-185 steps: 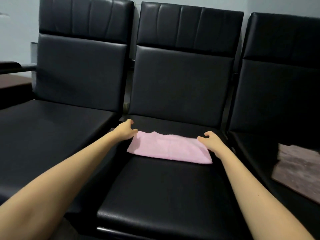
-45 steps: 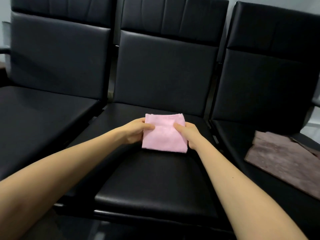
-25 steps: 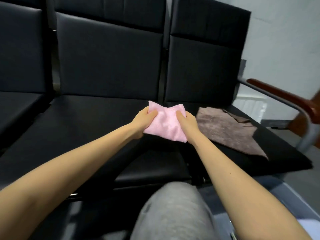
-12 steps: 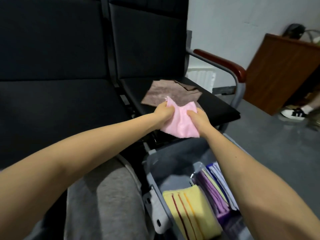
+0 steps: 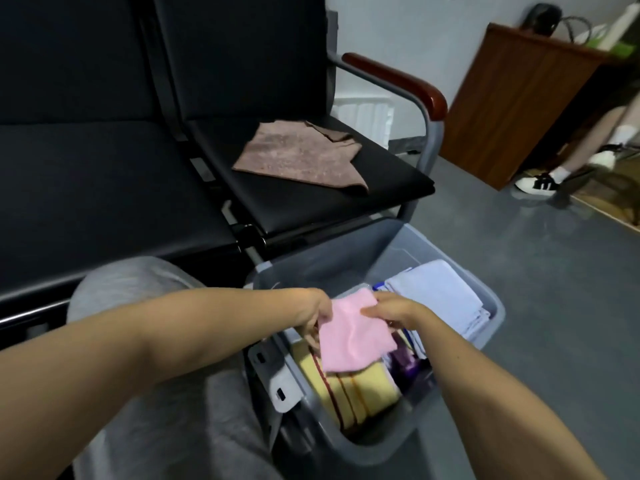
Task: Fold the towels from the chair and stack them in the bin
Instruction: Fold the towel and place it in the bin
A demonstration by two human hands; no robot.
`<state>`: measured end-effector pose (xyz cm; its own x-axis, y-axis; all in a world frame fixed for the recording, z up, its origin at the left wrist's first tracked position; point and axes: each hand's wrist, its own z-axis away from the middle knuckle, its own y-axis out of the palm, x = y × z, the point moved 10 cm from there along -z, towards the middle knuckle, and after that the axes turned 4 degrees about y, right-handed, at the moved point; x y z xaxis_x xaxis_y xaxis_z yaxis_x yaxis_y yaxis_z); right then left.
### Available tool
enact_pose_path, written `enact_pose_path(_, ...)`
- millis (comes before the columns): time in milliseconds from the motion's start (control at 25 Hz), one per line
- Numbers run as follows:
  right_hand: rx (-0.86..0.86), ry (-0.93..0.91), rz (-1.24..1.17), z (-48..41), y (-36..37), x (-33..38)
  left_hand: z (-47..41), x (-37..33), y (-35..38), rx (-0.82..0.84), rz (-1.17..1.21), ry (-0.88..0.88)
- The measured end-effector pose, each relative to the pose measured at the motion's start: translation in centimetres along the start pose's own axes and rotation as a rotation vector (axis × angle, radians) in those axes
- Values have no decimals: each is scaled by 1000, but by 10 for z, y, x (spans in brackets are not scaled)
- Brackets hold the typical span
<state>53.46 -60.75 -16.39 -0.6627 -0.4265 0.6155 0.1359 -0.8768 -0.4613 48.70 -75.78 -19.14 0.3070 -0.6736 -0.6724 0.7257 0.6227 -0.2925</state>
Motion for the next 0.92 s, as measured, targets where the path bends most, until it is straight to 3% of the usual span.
enact_pose_path(160, 153, 217, 145, -5, 25, -49, -9, 41, 40, 212, -16, -230)
enact_pose_path(320, 31, 270, 322, -16, 20, -63, -13, 47, 49, 244, -217, -252)
enact_pose_path(400, -18, 241, 434, -19, 15, -56, -8, 45, 58, 294, -92, -316)
enact_pose_path(480, 4, 195, 415, -17, 18, -44, -12, 36, 53, 274, -74, -282)
enact_pose_path(720, -18, -92, 12, -15, 20, 29, -4, -30, 27, 209, 109, -42)
enact_pose_path(920, -303, -358, -165, -12, -23, 111, 0, -105, -46, -14, 243, 253)
